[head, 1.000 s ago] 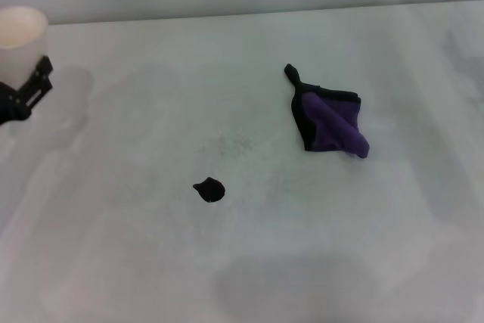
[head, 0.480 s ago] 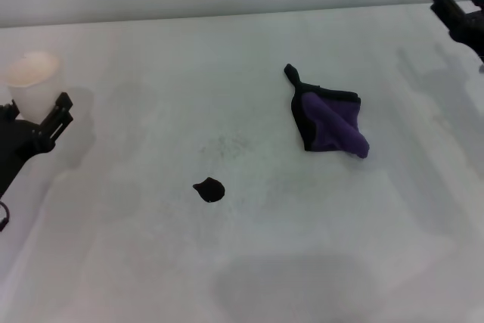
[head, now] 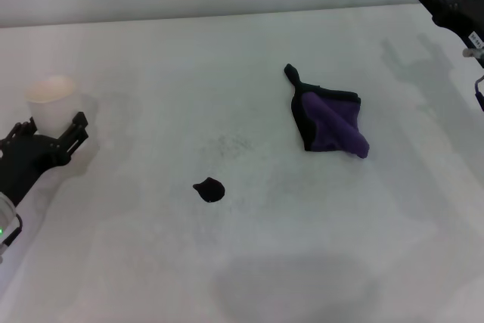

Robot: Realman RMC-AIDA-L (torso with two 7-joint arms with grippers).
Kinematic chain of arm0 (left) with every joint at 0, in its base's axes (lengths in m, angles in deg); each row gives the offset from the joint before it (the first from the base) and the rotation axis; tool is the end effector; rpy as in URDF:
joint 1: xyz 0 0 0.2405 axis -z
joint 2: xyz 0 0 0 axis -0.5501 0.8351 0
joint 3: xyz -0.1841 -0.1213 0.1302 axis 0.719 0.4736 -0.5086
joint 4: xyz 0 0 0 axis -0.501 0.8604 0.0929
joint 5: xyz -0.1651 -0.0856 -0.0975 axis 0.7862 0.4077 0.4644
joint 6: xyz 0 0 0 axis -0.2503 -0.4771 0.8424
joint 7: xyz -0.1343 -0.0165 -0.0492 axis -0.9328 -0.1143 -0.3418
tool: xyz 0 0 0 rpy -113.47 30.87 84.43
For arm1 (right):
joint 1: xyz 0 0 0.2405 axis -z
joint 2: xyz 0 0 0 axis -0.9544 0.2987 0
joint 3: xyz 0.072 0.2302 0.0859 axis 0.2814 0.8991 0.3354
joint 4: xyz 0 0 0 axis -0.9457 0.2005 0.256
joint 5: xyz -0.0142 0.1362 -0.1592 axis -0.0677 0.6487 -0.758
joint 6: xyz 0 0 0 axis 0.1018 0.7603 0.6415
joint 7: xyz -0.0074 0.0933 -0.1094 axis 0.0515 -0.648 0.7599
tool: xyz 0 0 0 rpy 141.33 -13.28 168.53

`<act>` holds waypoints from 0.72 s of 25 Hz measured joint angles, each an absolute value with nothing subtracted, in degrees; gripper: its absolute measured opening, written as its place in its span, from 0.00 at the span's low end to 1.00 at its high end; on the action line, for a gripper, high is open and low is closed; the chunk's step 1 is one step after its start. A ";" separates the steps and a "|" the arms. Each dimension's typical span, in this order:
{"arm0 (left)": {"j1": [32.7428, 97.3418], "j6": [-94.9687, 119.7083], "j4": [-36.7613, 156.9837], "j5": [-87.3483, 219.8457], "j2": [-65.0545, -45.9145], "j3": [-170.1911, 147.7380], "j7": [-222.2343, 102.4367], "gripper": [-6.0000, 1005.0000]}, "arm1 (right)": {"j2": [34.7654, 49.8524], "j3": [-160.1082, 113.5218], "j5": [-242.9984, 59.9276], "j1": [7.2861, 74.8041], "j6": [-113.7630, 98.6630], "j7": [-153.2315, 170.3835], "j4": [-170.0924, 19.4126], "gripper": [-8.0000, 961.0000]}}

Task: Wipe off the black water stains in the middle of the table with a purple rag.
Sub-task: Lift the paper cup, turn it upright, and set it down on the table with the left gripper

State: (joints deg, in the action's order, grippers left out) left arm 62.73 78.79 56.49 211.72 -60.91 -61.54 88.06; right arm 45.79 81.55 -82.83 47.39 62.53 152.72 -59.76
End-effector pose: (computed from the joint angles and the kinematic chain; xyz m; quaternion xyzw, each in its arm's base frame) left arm -0.3406 0.3201 -0.0607 -0.7656 -0.3604 -0.2668 0.4613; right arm 0.3340 0.3587 0.0289 -0.6590 0.3330 0.4006 0.5425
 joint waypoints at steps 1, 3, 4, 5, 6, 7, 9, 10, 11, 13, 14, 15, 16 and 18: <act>62.91 78.61 56.26 211.64 -60.91 -61.55 89.05 0.76 | 45.79 81.54 -82.82 47.32 62.05 152.72 -59.77 0.90; 63.06 78.48 56.19 211.60 -60.95 -61.56 90.25 0.76 | 45.79 81.53 -82.81 47.16 61.09 152.72 -59.80 0.90; 63.12 78.45 56.15 211.52 -60.97 -61.56 90.54 0.76 | 45.79 81.53 -82.81 47.02 60.56 152.71 -59.83 0.90; 63.22 78.42 56.10 211.39 -60.99 -61.56 90.82 0.76 | 45.79 81.52 -82.80 46.90 60.20 152.71 -59.85 0.90; 63.31 78.36 56.05 211.15 -60.99 -61.57 90.85 0.76 | 45.79 81.52 -82.79 46.83 59.92 152.71 -59.89 0.90; 63.31 78.36 56.05 211.15 -60.99 -61.57 90.85 0.77 | 45.79 81.52 -82.79 46.83 59.92 152.71 -59.89 0.90; 63.35 78.33 56.01 211.09 -60.99 -61.57 90.89 0.77 | 45.79 81.53 -82.80 46.82 59.74 152.71 -59.90 0.90; 63.36 78.32 56.00 211.07 -60.99 -61.59 90.95 0.77 | 45.79 81.53 -82.80 46.81 59.64 152.71 -59.91 0.90; 63.35 78.33 55.98 211.06 -60.99 -61.61 91.14 0.77 | 45.79 81.52 -82.80 46.81 59.58 152.71 -59.91 0.89; 63.32 78.29 55.36 211.04 -60.97 -61.65 92.13 0.77 | 45.79 81.53 -82.80 46.80 59.54 152.72 -59.95 0.89; 63.32 78.28 55.28 211.04 -60.98 -61.66 92.22 0.77 | 45.79 81.53 -82.80 46.79 59.47 152.71 -59.97 0.89; 63.36 78.24 54.81 210.95 -60.98 -61.66 92.48 0.77 | 45.79 81.54 -82.80 46.78 59.24 152.71 -59.99 0.89; 63.36 78.24 54.81 210.95 -60.98 -61.66 92.48 0.77 | 45.79 81.54 -82.80 46.78 59.24 152.71 -59.99 0.89; 63.36 78.21 54.70 210.16 -60.97 -61.65 93.09 0.77 | 45.79 81.54 -82.80 46.78 59.04 152.71 -60.00 0.89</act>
State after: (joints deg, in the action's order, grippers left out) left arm 63.36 78.21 54.70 210.16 -60.97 -61.65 93.09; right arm 45.79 81.54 -82.80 46.78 59.04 152.71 -60.00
